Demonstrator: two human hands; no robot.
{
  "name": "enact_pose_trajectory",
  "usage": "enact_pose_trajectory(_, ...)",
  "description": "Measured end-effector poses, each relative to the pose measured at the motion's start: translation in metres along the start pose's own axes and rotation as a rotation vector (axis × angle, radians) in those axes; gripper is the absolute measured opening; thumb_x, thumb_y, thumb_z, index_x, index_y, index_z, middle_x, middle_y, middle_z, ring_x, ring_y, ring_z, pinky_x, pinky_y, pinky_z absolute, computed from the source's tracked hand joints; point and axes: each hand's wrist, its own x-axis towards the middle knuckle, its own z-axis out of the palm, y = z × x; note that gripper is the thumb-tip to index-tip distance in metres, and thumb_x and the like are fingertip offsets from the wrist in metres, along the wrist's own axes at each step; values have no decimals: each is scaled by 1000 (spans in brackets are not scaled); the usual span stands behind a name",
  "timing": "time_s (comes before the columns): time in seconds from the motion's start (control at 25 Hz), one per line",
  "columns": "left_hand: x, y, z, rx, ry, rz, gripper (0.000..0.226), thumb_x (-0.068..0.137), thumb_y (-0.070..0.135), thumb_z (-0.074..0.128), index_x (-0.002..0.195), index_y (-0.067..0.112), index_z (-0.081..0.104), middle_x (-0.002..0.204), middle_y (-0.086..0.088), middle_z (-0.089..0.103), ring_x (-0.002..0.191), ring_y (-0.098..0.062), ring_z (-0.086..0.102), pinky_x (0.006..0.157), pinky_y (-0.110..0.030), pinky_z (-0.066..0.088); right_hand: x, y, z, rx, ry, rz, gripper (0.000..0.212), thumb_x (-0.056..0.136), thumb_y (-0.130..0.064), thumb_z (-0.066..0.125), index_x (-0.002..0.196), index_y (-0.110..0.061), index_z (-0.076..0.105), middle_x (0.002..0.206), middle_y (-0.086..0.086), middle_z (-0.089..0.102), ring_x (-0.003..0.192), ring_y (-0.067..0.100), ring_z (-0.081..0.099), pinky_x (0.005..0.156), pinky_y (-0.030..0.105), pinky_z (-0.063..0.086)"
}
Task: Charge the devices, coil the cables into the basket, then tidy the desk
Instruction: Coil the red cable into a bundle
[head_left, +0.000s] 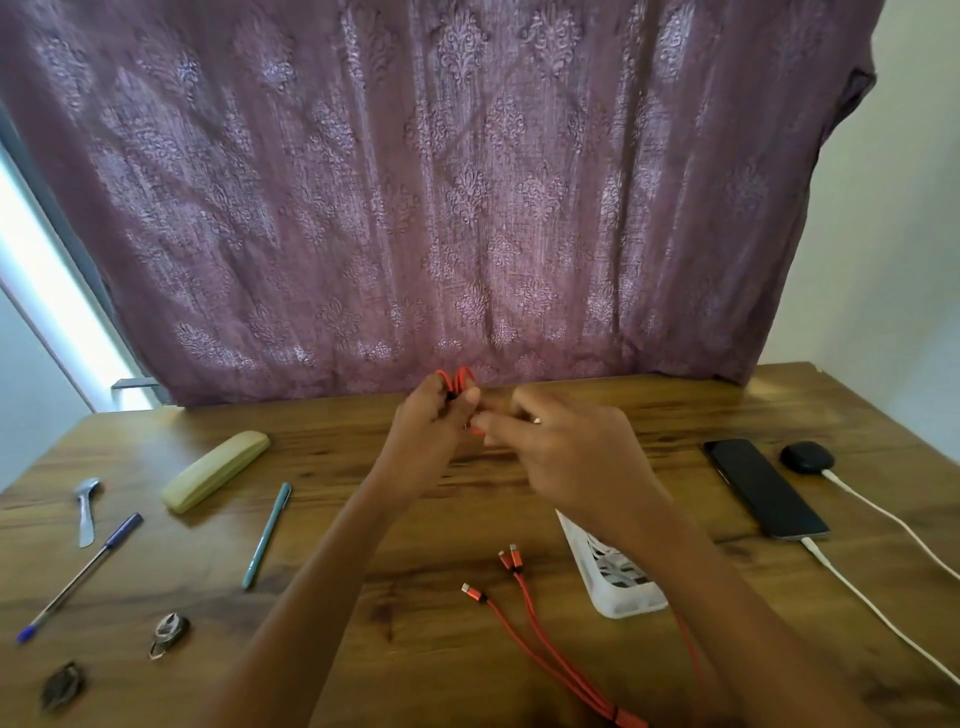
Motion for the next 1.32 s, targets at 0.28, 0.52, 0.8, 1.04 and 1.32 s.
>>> enact_pose_trajectory(0.28, -8, 22, 6, -548, -130, -163, 25, 98, 14, 37, 90, 5, 60, 68, 3, 67, 64, -5, 63, 60, -18, 53, 10, 4, 10, 596, -110, 201, 27, 88, -33, 50, 96, -20, 72, 75, -14, 49, 63, 2, 47, 59, 20, 38)
enact_pose_trajectory(0.52, -13, 21, 10, -613, -107, -224, 41, 100, 23, 29, 74, 8, 56, 51, 2, 51, 46, -5, 44, 55, -23, 35, 24, 11, 12, 786, -7, 422, 11, 78, -27, 73, 89, -25, 74, 91, -7, 53, 74, 9, 58, 71, 35, 53)
enact_pose_trajectory(0.8, -12, 15, 8, -650, -121, -257, 37, 100, 22, 28, 88, 1, 56, 39, 3, 38, 38, -9, 28, 56, -26, 36, 21, 22, 24, 993, -226, 630, 23, 83, -25, 68, 105, -18, 69, 89, -9, 70, 88, 6, 63, 89, 30, 48)
enact_pose_trajectory(1.04, -12, 13, 3, -596, -182, -335, 38, 99, 18, 30, 76, 5, 57, 51, -3, 55, 43, -11, 46, 54, -23, 46, 20, 23, 32, 970, -151, 634, 5, 80, -19, 71, 76, -21, 69, 66, -11, 67, 66, 0, 62, 70, 20, 50)
enact_pose_trajectory(1.32, -3, 21, -10, -221, -272, -286, 26, 98, 16, 40, 99, 7, 64, 91, -9, 70, 86, -16, 67, 82, -29, 56, 22, 26, 31, 917, -165, 663, 4, 76, -18, 75, 75, -18, 72, 72, -1, 70, 68, 9, 62, 70, 28, 51)
